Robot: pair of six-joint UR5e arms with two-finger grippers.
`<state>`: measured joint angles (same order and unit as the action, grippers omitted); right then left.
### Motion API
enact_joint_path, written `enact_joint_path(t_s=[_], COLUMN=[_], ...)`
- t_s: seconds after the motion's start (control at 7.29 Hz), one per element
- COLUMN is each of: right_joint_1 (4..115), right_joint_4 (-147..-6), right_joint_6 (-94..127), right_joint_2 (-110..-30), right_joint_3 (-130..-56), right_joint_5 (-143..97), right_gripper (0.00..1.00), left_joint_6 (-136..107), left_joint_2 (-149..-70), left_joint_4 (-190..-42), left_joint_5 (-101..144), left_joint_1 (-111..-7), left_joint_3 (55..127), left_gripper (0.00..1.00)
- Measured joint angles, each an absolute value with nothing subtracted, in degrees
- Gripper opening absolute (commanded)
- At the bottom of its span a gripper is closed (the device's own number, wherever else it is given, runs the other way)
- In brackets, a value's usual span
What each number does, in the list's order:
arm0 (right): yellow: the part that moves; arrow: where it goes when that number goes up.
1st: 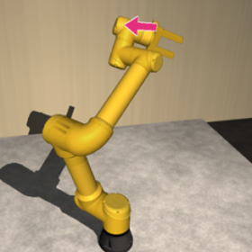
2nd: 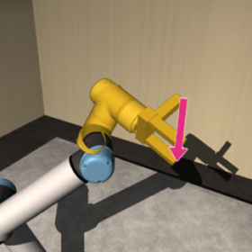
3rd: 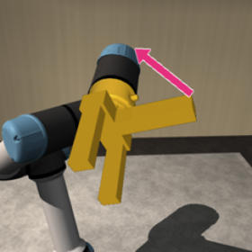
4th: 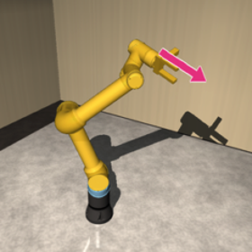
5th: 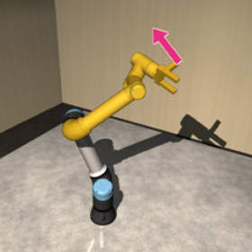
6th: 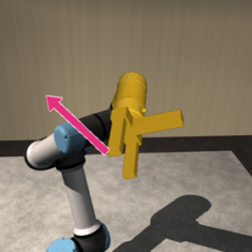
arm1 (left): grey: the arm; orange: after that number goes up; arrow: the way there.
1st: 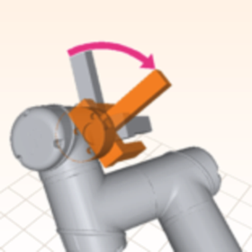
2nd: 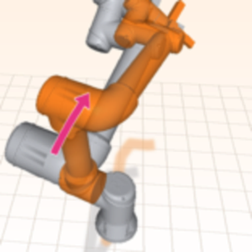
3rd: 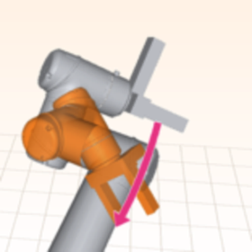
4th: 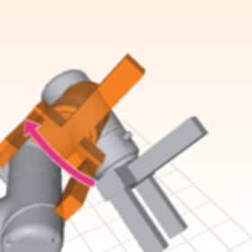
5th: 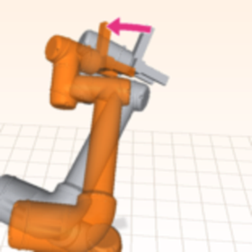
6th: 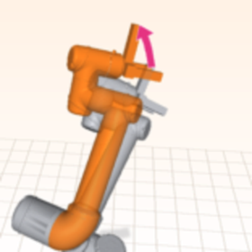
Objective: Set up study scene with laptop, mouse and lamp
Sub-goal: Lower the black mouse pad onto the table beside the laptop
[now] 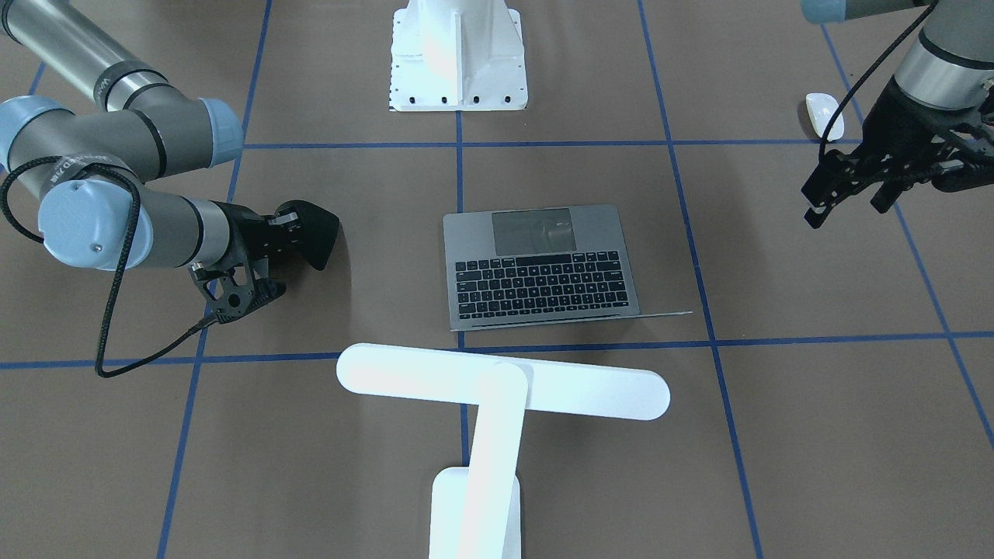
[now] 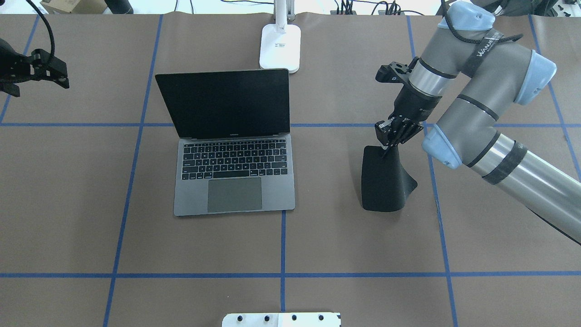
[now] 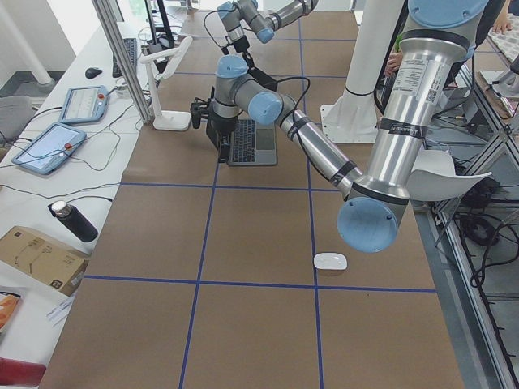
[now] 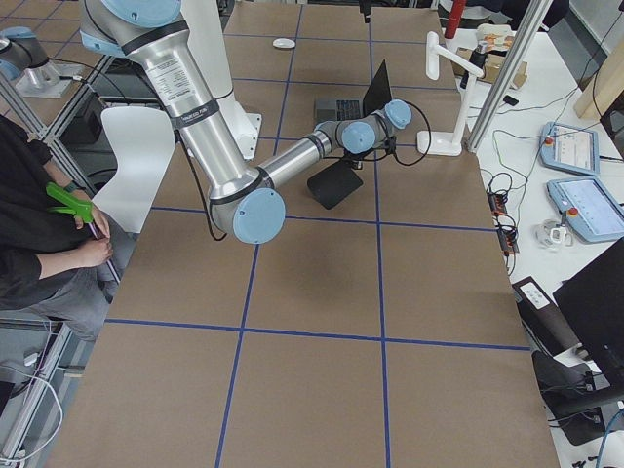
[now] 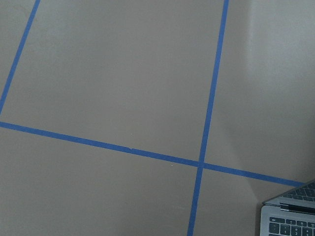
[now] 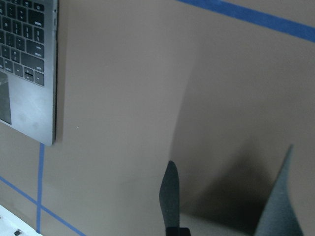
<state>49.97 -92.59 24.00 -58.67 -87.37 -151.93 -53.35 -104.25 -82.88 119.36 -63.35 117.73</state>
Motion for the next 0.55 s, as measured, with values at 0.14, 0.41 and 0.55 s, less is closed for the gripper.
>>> enact_joint_path(t_s=[0.14, 0.41, 0.55], right_joint_1=[49.26, 48.47, 48.29], right_joint_4=[-87.88, -80.24, -79.09], right_joint_6=[27.04, 31.11, 31.84], right_joint_2=[-57.03, -54.75, -53.43], right_joint_3=[-84.30, -79.48, -78.12], right_joint_5=[-151.82, -151.58, -151.52], right_gripper=[0.00, 0.00, 0.00], left_joint_6=[-53.33, -53.29, -53.32], left_joint_2=[-104.29, -104.32, -104.31], left_joint_4=[-82.90, -83.00, -83.01], left_joint_5=[118.94, 118.61, 118.58], left_joint_1=[-63.35, -63.35, -63.35], left_joint_3=[117.36, 116.69, 116.60], left_gripper=[1.00, 1.00, 1.00])
